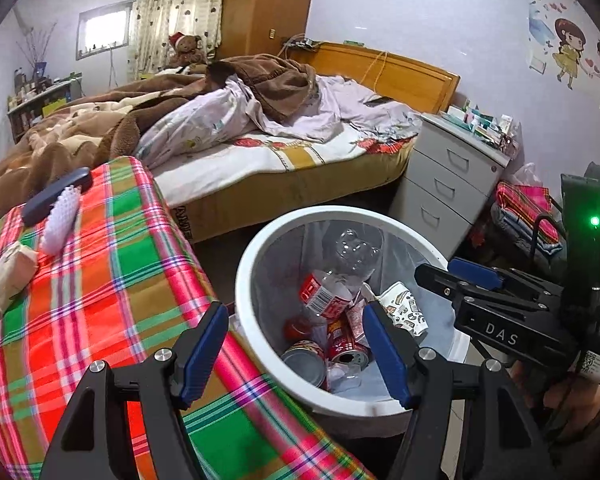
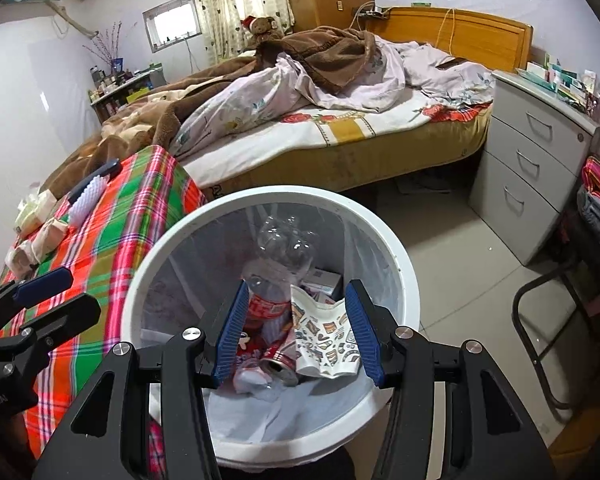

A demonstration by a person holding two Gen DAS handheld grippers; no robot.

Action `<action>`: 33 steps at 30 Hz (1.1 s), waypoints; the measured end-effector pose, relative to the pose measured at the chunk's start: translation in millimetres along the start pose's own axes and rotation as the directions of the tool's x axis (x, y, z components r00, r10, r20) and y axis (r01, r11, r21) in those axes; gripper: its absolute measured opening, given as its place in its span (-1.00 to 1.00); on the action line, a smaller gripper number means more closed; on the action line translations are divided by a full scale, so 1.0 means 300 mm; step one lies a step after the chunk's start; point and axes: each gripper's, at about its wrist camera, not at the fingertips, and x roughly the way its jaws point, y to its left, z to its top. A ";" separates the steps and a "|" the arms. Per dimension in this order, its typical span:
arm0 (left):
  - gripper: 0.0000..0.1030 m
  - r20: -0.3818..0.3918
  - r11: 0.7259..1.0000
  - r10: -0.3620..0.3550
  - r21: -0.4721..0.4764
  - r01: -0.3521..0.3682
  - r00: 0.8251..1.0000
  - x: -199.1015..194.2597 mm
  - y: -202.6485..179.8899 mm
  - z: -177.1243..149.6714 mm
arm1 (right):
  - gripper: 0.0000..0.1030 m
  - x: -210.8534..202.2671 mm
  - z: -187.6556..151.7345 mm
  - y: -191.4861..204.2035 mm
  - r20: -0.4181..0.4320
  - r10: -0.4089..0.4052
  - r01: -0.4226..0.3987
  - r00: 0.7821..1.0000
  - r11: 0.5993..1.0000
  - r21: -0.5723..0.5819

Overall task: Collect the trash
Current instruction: 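Open both tools over the bin to drop bottle and paper cup, then grasp the white labeled paper cup with the left tool while the right tool grasps the white paper bag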

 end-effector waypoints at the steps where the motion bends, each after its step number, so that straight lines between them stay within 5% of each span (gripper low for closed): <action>1: 0.34 0.003 1.000 0.002 -0.002 -0.002 1.000 -0.008 0.003 -0.001 | 0.01 -0.004 0.000 0.006 0.006 0.004 -0.004 1.000 1.000 -0.002; 18: 0.34 0.069 0.987 0.126 -0.106 -0.118 0.990 -0.190 0.220 -0.065 | 0.01 -0.036 0.018 0.189 0.059 0.096 -0.090 0.994 0.992 -0.091; 33: 0.34 0.081 0.937 0.287 -0.234 -0.261 0.955 -0.346 0.536 -0.145 | 0.01 0.010 0.029 0.447 0.013 0.214 -0.206 0.977 0.956 -0.210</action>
